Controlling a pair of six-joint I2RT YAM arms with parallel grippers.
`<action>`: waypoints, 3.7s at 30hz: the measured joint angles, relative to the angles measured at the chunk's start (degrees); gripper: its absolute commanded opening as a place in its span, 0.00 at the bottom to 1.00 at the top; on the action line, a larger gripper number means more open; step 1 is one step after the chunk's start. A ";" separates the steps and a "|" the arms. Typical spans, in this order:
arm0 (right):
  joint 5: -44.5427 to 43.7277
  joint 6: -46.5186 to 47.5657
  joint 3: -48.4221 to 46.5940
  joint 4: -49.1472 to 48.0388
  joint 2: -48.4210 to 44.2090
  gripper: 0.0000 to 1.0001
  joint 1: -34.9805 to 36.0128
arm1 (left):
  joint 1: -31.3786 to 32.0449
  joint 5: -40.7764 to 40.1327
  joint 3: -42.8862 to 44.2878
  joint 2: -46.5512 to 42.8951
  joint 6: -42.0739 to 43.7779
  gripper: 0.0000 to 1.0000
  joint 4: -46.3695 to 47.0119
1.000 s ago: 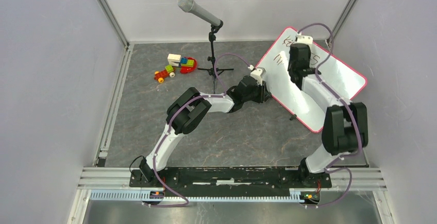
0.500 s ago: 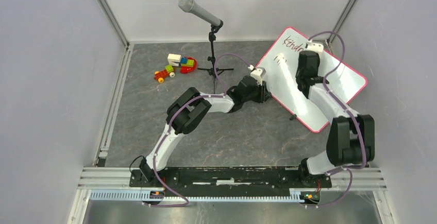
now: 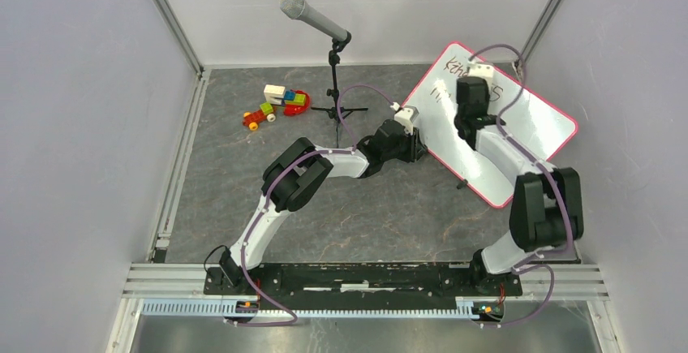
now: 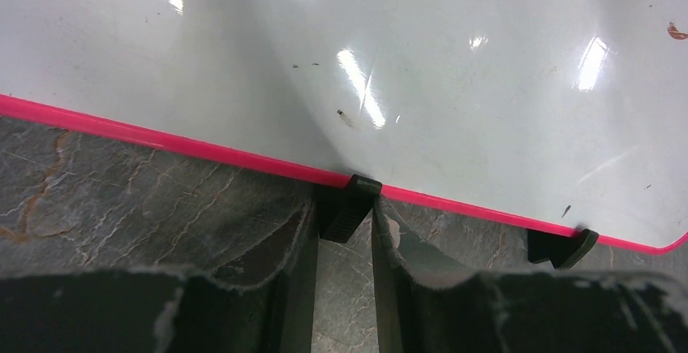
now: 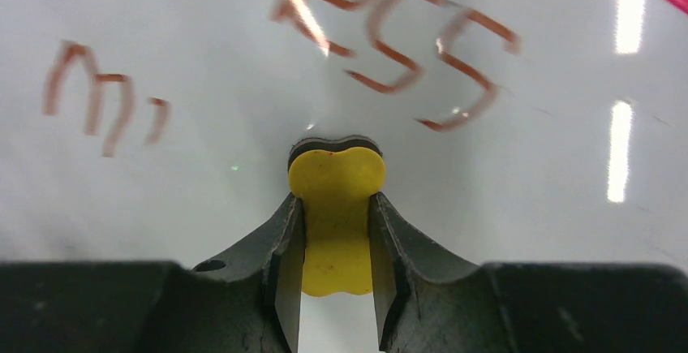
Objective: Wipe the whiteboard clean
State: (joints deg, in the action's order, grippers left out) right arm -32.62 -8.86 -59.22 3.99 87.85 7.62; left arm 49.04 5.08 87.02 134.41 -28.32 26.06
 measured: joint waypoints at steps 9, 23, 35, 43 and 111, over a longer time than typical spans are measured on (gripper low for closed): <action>0.87 1.29 -1.53 -1.81 5.70 0.34 6.14 | 0.07 -0.11 0.00 0.00 0.00 0.02 0.00; -5.95 -1.36 20.87 -5.70 -16.20 0.34 -2.45 | 0.07 -0.15 0.00 0.00 0.00 0.02 0.00; -9.88 -1.29 24.61 -6.69 -20.96 0.34 -5.51 | 0.07 -0.15 0.00 0.00 0.00 0.02 0.00; -6.73 0.22 21.05 -10.38 -12.61 0.34 3.41 | 0.07 -0.15 0.00 0.00 0.00 0.02 -0.02; 1.22 -1.01 -13.70 -11.56 15.32 0.36 4.04 | -0.37 -1.97 0.76 0.13 -1.22 0.02 -1.07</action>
State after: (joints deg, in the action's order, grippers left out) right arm -31.40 -9.87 -72.93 -7.57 103.18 11.66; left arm 48.66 3.11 87.79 134.54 -29.54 24.99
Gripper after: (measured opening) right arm 0.358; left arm 0.330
